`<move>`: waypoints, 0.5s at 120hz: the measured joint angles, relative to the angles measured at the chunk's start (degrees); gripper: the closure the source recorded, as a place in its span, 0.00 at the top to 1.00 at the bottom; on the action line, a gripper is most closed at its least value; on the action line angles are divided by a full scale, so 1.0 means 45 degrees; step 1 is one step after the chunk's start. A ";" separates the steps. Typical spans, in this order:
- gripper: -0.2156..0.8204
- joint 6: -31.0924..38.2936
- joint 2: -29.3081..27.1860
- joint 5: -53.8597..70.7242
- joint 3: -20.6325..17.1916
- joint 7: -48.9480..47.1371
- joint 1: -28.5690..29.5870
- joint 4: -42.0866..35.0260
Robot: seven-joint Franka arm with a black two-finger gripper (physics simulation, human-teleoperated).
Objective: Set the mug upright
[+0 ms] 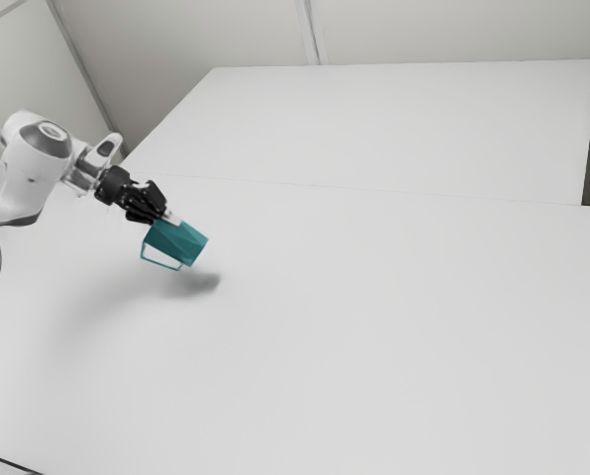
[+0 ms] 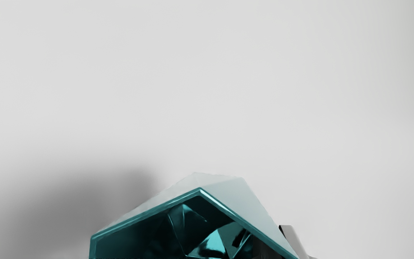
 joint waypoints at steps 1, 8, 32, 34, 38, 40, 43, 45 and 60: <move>0.03 0.0001 -0.0008 0.0205 -0.0031 -0.0057 -0.0029 0.0051; 0.03 -0.0006 -0.0042 0.1588 -0.0163 -0.0445 -0.0269 0.0351; 0.03 0.0586 -0.0105 0.5312 -0.0234 -0.1613 -0.0878 0.0569; 0.03 0.0747 -0.0088 0.5583 -0.0234 -0.1711 -0.0889 0.0547; 0.03 0.1081 -0.0043 0.6096 -0.0235 -0.1903 -0.0909 0.0512; 0.03 0.1238 -0.0016 0.6351 -0.0235 -0.2000 -0.0922 0.0497; 0.03 0.1462 0.0027 0.6740 -0.0238 -0.2155 -0.0935 0.0468; 0.03 0.1609 0.0052 0.7007 -0.0242 -0.2264 -0.0950 0.0448; 0.03 0.2978 0.0293 0.8351 -0.0242 -0.3014 -0.1009 0.0078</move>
